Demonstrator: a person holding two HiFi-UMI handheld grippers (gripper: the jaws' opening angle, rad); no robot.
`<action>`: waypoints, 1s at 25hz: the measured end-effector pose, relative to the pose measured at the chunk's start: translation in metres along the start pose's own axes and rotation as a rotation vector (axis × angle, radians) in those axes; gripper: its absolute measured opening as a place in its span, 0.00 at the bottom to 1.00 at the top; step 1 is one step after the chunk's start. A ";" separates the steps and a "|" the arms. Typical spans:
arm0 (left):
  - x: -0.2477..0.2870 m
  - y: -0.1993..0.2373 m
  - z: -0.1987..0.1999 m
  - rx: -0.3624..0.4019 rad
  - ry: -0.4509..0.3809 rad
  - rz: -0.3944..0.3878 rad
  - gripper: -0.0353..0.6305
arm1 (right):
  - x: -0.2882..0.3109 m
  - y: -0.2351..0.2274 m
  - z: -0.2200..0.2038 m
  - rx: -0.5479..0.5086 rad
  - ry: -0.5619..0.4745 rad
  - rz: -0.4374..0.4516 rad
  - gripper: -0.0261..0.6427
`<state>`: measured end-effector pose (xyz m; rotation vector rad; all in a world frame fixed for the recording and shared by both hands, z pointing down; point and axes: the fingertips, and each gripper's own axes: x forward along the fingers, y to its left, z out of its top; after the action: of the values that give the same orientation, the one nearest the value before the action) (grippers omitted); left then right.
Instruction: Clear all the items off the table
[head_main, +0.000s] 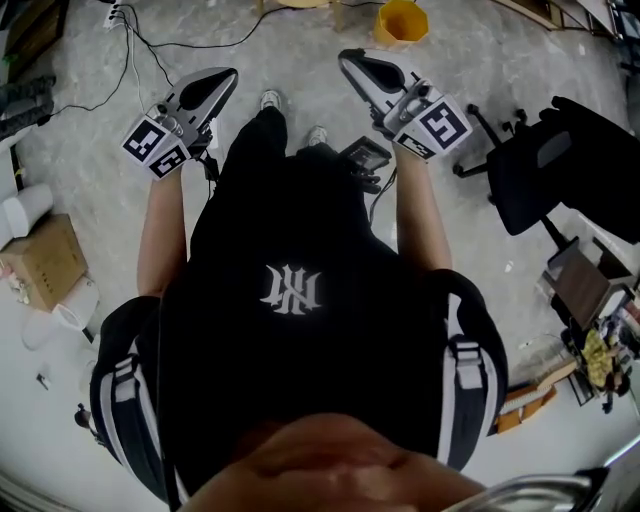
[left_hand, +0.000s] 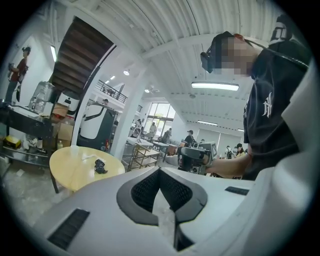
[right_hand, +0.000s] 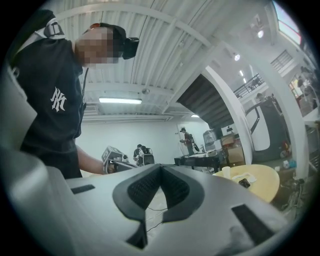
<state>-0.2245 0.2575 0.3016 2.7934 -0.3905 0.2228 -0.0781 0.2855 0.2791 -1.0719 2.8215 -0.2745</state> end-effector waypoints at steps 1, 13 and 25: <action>0.000 0.004 -0.001 -0.004 0.001 -0.001 0.07 | 0.006 -0.002 -0.002 0.007 0.001 0.003 0.04; 0.024 0.110 0.040 -0.019 -0.076 -0.071 0.07 | 0.095 -0.053 0.009 -0.018 0.086 -0.005 0.04; 0.030 0.208 0.084 0.026 -0.128 -0.145 0.07 | 0.194 -0.123 0.055 -0.149 0.131 -0.051 0.04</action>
<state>-0.2475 0.0332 0.2870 2.8544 -0.2138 0.0168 -0.1342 0.0590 0.2432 -1.1984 2.9745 -0.1449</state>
